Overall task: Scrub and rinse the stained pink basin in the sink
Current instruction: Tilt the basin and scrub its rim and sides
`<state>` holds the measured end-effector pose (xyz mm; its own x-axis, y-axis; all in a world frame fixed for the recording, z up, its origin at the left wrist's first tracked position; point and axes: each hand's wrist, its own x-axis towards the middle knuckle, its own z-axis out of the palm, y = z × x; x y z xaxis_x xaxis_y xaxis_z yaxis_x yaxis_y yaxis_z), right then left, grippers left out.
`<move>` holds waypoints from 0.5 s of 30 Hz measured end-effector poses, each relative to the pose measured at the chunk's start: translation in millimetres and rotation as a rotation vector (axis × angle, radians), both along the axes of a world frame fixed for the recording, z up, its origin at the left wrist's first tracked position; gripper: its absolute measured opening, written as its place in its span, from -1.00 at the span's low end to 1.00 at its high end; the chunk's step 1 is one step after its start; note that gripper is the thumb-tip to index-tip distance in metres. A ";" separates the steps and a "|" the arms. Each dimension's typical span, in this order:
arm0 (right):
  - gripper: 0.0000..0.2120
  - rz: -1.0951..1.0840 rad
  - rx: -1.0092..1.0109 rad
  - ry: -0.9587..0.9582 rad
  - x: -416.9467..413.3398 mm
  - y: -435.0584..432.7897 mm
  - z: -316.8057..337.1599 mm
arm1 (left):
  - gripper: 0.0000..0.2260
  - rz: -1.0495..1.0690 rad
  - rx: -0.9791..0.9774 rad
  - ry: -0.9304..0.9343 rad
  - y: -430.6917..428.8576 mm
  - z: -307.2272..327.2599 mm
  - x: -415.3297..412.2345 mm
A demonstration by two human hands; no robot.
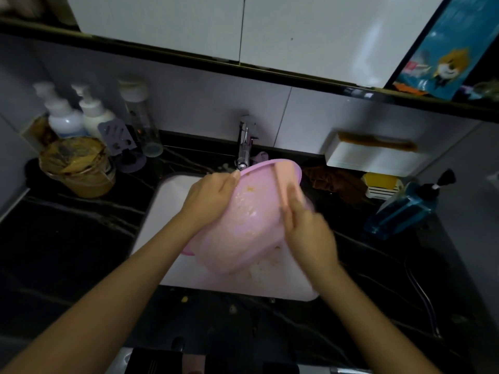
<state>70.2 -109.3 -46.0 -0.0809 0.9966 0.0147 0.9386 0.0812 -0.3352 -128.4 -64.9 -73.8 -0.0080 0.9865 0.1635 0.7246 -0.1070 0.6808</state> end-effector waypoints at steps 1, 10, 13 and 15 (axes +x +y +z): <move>-0.49 0.080 0.008 -0.003 -9.8 -13.4 -7.2 | -0.58 -0.003 -0.003 0.001 0.9 -0.9 -0.9; -0.52 -0.045 0.101 -0.065 13.8 -1.8 9.3 | -0.60 -0.074 -0.069 -0.134 6.5 -7.0 -11.5; -0.50 0.136 0.057 -0.021 -8.8 -17.3 8.2 | -0.60 -0.070 -0.072 -0.163 2.7 -8.4 -13.9; -0.50 0.190 0.013 -0.111 -13.6 -20.2 3.0 | -0.63 -0.072 -0.055 -0.146 0.7 -6.9 -16.5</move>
